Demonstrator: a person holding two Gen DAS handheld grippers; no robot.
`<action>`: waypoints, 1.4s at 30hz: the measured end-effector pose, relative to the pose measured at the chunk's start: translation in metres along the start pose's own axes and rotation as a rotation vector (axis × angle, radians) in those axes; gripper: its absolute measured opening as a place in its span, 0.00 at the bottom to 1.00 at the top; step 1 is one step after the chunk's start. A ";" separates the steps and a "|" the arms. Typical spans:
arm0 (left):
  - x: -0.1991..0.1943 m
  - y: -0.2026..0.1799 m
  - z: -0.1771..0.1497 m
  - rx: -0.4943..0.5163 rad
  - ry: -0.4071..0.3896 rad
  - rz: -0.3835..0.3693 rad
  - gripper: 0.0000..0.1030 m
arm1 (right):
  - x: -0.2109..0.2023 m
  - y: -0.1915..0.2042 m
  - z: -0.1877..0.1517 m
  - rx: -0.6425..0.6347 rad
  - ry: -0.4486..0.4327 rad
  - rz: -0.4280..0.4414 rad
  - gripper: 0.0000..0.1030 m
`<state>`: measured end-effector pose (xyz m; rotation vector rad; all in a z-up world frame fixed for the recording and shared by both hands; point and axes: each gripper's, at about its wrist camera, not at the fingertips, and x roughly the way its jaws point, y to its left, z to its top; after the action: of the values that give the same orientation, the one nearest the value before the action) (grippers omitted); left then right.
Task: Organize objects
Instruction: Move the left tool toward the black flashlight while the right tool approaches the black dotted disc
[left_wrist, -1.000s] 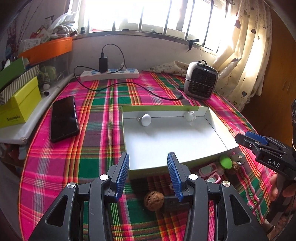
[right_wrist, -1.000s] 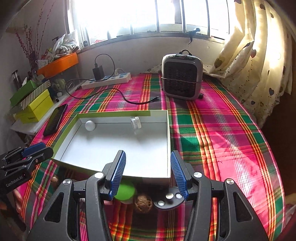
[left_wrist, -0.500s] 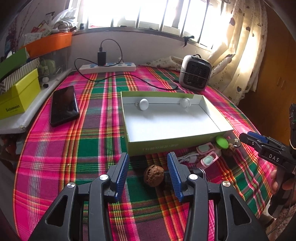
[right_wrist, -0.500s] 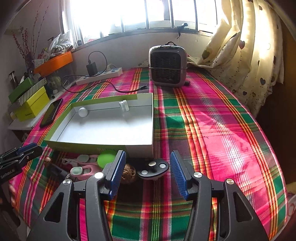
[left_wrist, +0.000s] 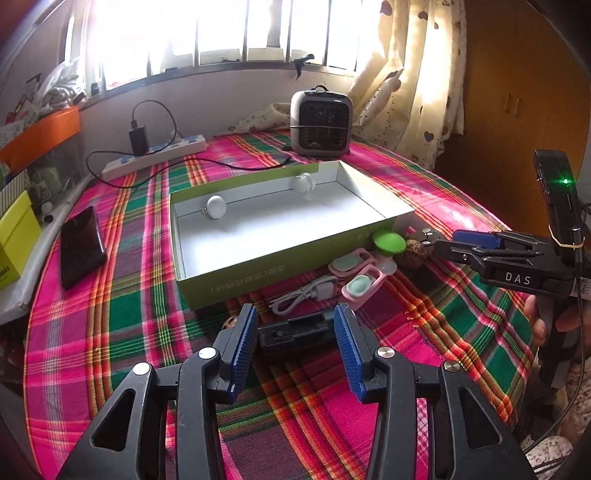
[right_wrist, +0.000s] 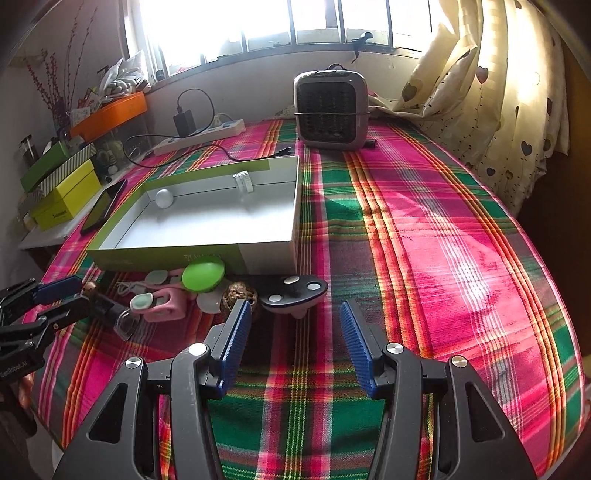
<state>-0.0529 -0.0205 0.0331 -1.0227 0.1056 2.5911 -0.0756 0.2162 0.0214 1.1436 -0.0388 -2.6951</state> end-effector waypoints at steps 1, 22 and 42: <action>0.001 0.000 0.001 0.000 0.001 -0.005 0.40 | 0.001 0.000 0.000 0.001 0.004 0.003 0.50; 0.024 -0.001 0.008 0.080 0.094 -0.085 0.44 | 0.009 -0.001 -0.002 0.006 0.021 0.012 0.50; 0.027 -0.010 0.006 0.179 0.168 -0.131 0.45 | 0.009 0.001 -0.003 0.010 0.022 0.022 0.50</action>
<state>-0.0713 -0.0021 0.0198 -1.1381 0.2975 2.3290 -0.0796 0.2137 0.0129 1.1690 -0.0616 -2.6655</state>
